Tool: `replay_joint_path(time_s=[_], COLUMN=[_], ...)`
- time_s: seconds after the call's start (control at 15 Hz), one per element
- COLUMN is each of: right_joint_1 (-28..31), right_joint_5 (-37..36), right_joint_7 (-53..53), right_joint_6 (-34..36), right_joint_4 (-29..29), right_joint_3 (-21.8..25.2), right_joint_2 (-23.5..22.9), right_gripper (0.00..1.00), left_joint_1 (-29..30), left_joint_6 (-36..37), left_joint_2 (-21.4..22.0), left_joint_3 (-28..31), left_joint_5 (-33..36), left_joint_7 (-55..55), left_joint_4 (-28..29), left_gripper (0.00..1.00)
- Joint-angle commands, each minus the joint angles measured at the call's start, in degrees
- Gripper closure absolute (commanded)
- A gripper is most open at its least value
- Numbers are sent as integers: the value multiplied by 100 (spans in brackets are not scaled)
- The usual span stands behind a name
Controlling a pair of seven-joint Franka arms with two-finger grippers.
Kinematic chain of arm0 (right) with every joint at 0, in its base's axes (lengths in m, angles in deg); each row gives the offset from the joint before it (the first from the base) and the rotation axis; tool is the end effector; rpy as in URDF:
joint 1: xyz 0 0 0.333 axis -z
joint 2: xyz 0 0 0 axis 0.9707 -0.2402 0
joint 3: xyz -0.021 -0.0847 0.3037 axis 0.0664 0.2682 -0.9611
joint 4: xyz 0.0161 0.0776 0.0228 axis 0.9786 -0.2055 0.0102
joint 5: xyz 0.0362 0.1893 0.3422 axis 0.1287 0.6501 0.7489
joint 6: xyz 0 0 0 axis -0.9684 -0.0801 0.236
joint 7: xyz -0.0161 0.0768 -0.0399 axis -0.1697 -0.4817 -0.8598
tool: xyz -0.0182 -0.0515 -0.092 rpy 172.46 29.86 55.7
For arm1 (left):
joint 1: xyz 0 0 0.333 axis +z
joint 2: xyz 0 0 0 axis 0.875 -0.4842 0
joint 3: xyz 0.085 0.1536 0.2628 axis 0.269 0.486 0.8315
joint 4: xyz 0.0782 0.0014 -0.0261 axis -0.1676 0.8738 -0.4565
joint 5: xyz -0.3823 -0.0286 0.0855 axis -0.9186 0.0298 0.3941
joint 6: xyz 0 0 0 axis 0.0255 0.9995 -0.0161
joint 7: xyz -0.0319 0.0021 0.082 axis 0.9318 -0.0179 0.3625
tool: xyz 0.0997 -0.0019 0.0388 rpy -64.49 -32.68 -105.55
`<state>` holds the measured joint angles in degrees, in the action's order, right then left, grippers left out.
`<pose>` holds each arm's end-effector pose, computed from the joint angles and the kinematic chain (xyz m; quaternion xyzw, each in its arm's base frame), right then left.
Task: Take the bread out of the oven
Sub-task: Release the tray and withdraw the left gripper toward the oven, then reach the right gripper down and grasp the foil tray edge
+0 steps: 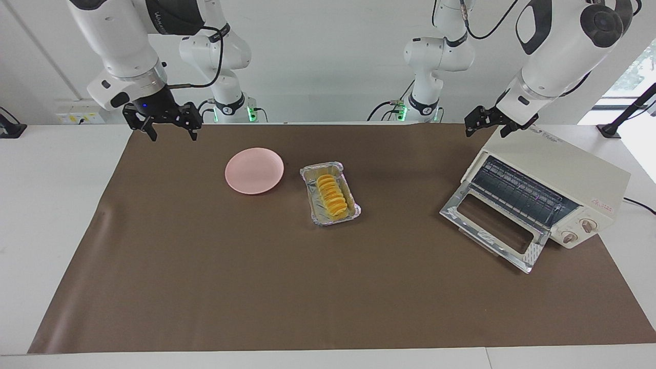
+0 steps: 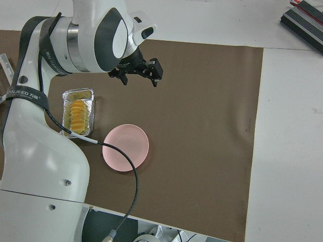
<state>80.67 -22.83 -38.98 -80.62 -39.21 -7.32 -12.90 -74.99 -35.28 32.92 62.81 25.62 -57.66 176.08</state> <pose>0.5375 0.0462 0.6020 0.9994 0.0304 -0.0098 0.0145 0.5324 -0.0669 0.5911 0.9928 -0.0393 -0.1114 0.0183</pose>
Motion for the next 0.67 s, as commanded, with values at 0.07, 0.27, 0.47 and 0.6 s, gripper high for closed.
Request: replay_joint_path(time_s=[0.07,0.27,0.47,0.6], right_joint_1=[-674,-1430,-1835,-2151], right_joint_5=[100,100,100,91], right_joint_7=[67,655,1000,1035], right_joint_6=[-810,-1521,-2207,-2376], right_joint_4=[-477,-468,-477,-442], right_joint_3=[-32,-32,-32,-23], right_joint_2=[-206,-901,-1455,-1754], right_gripper=[0,0,0,0], left_joint_1=[59,269,278,444], left_joint_6=[-190,-68,125,362], left_joint_2=[56,-23,47,108], left_joint_3=[-77,-226,-244,-358], left_joint_5=[307,342,342,342], left_joint_7=[145,189,189,198], left_joint_4=[119,48,48,92], left_gripper=[0,0,0,0])
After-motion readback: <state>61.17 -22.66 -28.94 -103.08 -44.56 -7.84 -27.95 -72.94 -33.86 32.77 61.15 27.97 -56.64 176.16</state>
